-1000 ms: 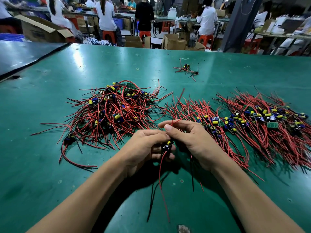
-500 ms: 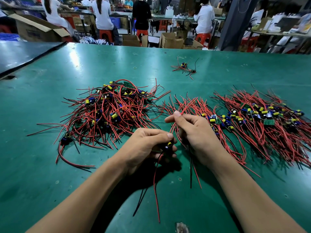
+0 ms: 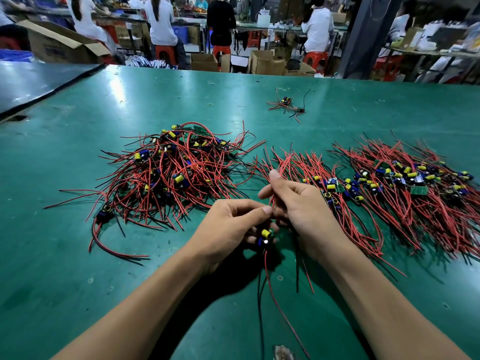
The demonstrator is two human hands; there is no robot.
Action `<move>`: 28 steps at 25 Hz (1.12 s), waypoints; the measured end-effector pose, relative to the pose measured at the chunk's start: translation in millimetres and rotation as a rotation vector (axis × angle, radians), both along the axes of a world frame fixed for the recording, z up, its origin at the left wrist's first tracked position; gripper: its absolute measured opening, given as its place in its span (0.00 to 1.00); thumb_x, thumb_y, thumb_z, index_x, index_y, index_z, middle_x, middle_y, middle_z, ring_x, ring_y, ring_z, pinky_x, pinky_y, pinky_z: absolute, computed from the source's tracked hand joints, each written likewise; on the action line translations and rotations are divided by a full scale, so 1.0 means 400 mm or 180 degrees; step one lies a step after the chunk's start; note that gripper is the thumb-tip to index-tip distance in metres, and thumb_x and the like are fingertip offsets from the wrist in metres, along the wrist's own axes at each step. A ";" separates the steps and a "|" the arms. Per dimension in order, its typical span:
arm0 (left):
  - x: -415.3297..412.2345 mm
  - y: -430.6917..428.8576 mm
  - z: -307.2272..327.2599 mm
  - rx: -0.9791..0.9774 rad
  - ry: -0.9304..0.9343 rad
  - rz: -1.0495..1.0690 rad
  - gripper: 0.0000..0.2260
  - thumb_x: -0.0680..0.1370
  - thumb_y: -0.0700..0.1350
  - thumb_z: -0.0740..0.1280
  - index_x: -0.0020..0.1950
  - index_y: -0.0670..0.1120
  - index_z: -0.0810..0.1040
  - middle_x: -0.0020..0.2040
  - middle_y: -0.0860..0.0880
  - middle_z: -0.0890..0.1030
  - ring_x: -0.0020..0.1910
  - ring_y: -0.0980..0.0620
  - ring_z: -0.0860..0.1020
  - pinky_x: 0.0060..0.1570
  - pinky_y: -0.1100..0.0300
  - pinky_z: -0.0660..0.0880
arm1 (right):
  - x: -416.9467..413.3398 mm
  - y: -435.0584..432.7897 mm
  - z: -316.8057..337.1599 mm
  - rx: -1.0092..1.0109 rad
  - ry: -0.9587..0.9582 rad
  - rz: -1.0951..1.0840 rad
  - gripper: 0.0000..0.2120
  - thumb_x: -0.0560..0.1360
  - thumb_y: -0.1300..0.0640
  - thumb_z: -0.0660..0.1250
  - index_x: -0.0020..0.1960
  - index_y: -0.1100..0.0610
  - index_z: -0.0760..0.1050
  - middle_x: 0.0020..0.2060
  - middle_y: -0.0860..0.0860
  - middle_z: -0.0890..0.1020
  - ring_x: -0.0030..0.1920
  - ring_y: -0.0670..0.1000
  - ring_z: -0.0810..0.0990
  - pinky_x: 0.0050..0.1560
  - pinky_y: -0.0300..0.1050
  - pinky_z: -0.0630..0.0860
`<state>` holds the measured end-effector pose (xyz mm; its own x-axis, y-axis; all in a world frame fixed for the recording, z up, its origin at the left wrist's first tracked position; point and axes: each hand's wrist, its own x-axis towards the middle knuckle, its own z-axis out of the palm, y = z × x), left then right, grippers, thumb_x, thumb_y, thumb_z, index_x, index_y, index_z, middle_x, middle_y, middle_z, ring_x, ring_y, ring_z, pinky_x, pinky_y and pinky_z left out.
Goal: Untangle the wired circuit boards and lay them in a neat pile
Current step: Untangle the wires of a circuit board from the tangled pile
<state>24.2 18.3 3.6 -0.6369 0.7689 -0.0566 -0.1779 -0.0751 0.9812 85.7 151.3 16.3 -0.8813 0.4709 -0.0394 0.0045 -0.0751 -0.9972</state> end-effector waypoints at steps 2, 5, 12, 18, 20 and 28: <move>-0.006 -0.002 -0.007 0.0111 -0.0072 0.0052 0.06 0.75 0.42 0.70 0.43 0.40 0.84 0.37 0.45 0.84 0.31 0.52 0.81 0.35 0.61 0.78 | 0.005 -0.006 -0.006 0.0210 0.0023 0.0302 0.17 0.78 0.43 0.67 0.44 0.56 0.84 0.26 0.49 0.78 0.24 0.45 0.74 0.25 0.38 0.73; -0.017 -0.011 -0.011 0.0152 0.0091 -0.0164 0.08 0.75 0.38 0.70 0.43 0.31 0.81 0.44 0.50 0.85 0.40 0.57 0.81 0.43 0.63 0.76 | 0.008 -0.003 -0.011 0.0739 -0.0132 0.0627 0.17 0.81 0.46 0.64 0.47 0.59 0.84 0.32 0.49 0.82 0.30 0.44 0.79 0.31 0.38 0.76; -0.016 -0.019 0.010 -0.0029 0.0025 -0.0470 0.04 0.74 0.37 0.70 0.40 0.38 0.81 0.32 0.47 0.80 0.29 0.55 0.76 0.31 0.66 0.73 | 0.013 0.040 0.005 0.1658 -0.0312 0.0191 0.22 0.80 0.39 0.60 0.45 0.53 0.85 0.26 0.42 0.76 0.29 0.37 0.73 0.32 0.39 0.71; -0.015 -0.013 0.009 -0.0101 -0.0008 -0.0493 0.05 0.72 0.40 0.71 0.41 0.38 0.80 0.31 0.43 0.78 0.29 0.50 0.74 0.31 0.63 0.73 | 0.003 0.075 -0.012 0.1730 -0.0237 -0.0690 0.22 0.83 0.42 0.58 0.45 0.54 0.84 0.21 0.42 0.71 0.23 0.41 0.68 0.31 0.41 0.61; -0.015 -0.013 0.007 -0.0116 -0.0024 -0.0446 0.04 0.73 0.39 0.71 0.41 0.38 0.80 0.31 0.44 0.78 0.29 0.50 0.74 0.30 0.63 0.73 | -0.004 0.064 -0.014 0.0971 -0.0084 -0.0651 0.25 0.83 0.40 0.57 0.44 0.55 0.84 0.23 0.49 0.66 0.22 0.46 0.61 0.29 0.41 0.56; -0.018 -0.014 0.003 0.0032 -0.0143 -0.0022 0.05 0.72 0.40 0.71 0.40 0.38 0.79 0.31 0.48 0.79 0.28 0.51 0.74 0.32 0.61 0.72 | 0.005 0.016 -0.017 0.0476 -0.0277 0.0676 0.17 0.78 0.44 0.68 0.48 0.58 0.85 0.40 0.59 0.86 0.38 0.52 0.81 0.41 0.45 0.76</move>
<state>17.2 12.9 4.9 -0.6285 0.7740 -0.0772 -0.2223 -0.0836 0.9714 87.9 157.5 9.5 -0.9573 0.2822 -0.0633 0.0906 0.0849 -0.9923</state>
